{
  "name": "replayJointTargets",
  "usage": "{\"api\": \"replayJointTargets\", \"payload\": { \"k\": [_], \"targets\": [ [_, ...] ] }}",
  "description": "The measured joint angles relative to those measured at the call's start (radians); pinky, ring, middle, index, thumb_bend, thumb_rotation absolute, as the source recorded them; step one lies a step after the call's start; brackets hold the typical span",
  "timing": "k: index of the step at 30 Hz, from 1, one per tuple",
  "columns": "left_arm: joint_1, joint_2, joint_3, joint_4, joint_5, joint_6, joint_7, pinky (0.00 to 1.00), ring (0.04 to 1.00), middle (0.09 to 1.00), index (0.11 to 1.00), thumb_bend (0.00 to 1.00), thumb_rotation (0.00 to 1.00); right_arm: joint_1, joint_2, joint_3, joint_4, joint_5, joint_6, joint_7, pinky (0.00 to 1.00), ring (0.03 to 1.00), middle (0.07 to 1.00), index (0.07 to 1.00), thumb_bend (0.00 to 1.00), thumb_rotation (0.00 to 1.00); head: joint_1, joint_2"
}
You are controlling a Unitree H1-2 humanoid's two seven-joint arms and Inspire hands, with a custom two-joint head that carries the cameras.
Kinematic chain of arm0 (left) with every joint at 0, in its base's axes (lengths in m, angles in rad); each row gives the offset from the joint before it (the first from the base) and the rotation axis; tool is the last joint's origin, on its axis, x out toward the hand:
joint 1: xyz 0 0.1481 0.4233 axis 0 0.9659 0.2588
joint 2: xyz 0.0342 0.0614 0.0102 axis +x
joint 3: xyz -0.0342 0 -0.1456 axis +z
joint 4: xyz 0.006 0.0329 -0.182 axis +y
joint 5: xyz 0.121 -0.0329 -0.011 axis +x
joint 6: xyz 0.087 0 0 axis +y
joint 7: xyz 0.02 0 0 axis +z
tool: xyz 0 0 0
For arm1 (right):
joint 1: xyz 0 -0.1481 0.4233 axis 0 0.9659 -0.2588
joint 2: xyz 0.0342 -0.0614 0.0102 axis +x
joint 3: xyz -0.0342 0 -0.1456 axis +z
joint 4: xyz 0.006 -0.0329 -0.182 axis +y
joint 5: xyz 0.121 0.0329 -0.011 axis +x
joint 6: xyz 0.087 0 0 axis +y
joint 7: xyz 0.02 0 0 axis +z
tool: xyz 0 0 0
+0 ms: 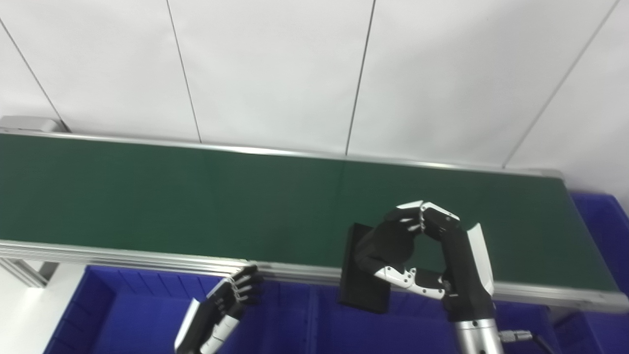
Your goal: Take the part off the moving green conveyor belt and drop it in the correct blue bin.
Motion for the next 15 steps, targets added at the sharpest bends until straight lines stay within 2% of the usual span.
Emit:
{"api": "replayJointTargets", "payload": {
  "k": [2, 5, 15],
  "targets": [
    [-0.001, 0.0, 0.003, -0.006, -0.005, 0.0, -0.006, 0.66, 0.716, 0.767, 0.813, 0.73, 0.75, 0.032, 0.0, 0.002, -0.02, -0.006, 0.0, 0.003, 0.36, 0.463, 0.523, 0.481, 0.5, 0.0, 0.0, 0.018],
    [-0.001, 0.0, 0.005, -0.01, -0.005, 0.0, -0.008, 0.66, 0.717, 0.769, 0.813, 0.73, 0.74, 0.065, 0.0, 0.001, -0.027, -0.016, 0.001, 0.006, 0.37, 0.469, 0.519, 0.472, 0.5, 0.0, 0.0, 0.025],
    [0.004, 0.021, 0.001, -0.061, -0.027, 0.0, -0.021, 0.67, 0.724, 0.772, 0.818, 0.74, 0.74, 0.149, 0.008, 0.01, -0.056, -0.042, 0.001, 0.011, 0.38, 0.467, 0.513, 0.481, 0.5, 0.0, -0.005, 0.077]
  ]
}}
